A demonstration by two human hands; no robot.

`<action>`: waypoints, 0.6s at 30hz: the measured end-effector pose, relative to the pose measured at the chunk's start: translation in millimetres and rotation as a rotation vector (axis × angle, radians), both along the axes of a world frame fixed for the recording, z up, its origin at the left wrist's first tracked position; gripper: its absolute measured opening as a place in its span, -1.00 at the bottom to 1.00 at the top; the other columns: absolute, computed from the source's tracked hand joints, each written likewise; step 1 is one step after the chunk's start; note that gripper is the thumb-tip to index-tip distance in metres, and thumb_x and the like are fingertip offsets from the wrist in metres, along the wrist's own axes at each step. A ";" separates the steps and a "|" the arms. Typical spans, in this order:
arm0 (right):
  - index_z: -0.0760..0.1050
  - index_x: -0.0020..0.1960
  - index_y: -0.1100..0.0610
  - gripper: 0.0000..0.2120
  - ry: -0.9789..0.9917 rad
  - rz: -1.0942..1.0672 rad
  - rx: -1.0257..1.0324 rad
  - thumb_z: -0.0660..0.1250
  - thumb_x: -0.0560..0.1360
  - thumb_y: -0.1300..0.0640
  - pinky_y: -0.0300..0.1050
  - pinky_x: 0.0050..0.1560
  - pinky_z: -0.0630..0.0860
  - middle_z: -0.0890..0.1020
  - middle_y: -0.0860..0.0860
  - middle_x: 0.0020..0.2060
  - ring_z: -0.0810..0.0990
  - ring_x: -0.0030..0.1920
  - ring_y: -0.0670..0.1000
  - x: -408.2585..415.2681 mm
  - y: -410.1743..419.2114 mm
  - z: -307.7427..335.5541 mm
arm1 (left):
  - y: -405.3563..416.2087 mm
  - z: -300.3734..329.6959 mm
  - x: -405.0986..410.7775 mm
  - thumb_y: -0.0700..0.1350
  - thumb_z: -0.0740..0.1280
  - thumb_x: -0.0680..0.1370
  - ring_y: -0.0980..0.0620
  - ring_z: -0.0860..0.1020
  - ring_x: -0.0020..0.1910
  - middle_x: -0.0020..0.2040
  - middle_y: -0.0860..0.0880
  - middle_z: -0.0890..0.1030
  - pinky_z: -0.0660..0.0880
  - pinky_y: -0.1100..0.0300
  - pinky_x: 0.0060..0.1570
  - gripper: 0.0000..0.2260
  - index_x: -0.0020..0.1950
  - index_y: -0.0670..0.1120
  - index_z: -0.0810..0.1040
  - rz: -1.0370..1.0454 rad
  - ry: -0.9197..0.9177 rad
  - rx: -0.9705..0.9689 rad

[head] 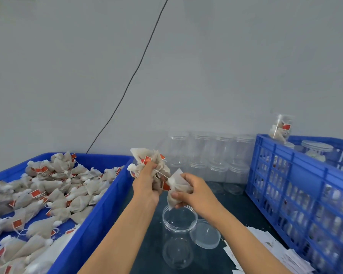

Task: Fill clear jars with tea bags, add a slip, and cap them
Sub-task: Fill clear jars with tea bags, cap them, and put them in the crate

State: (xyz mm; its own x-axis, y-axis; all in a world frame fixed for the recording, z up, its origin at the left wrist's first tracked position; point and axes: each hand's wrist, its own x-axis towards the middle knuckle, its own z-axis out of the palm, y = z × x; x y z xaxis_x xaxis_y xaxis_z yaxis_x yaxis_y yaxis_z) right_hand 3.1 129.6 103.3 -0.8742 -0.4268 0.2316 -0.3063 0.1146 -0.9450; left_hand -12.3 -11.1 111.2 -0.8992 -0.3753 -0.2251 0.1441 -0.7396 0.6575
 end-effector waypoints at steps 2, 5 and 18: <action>0.53 0.03 0.22 -0.84 0.006 -0.024 0.004 0.42 0.47 0.32 -0.27 -0.31 0.57 0.63 0.08 -0.17 0.64 -0.30 -0.12 -3.2 -2.9 -0.7 | -8.4 0.5 0.6 -0.17 0.41 0.50 0.21 0.32 -0.66 -0.50 0.04 0.41 0.29 0.42 -0.66 -0.80 -0.27 -0.06 0.44 0.030 0.001 -0.024; 0.55 0.00 0.18 -0.87 0.016 -0.069 0.014 0.42 0.47 0.30 -0.31 -0.32 0.55 0.65 0.08 -0.18 0.64 -0.35 -0.13 -7.5 -10.7 1.8 | -24.0 3.8 2.4 -0.15 0.40 0.50 0.20 0.30 -0.67 -0.51 0.04 0.40 0.28 0.40 -0.66 -0.78 -0.30 -0.07 0.43 0.080 0.005 -0.083; 0.49 0.11 0.45 -0.79 0.077 0.050 0.171 0.33 0.52 0.36 -0.08 -0.15 0.62 0.58 0.25 -0.17 0.56 -0.21 0.00 -22.0 -109.6 27.1 | -89.2 -10.0 48.2 -0.09 0.47 0.48 0.06 0.62 -0.15 -0.15 0.02 0.63 0.58 0.23 -0.25 -0.85 -0.15 0.04 0.50 0.644 0.052 -0.146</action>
State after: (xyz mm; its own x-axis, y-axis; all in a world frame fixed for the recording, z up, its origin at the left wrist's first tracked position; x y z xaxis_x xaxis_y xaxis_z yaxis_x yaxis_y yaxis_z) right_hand -18.9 20.0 130.4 -0.8331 -0.5086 0.2173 -0.3865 0.2544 -0.8865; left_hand 35.9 -100.4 101.2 -0.4933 -0.8648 -0.0935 0.5618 -0.3988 0.7248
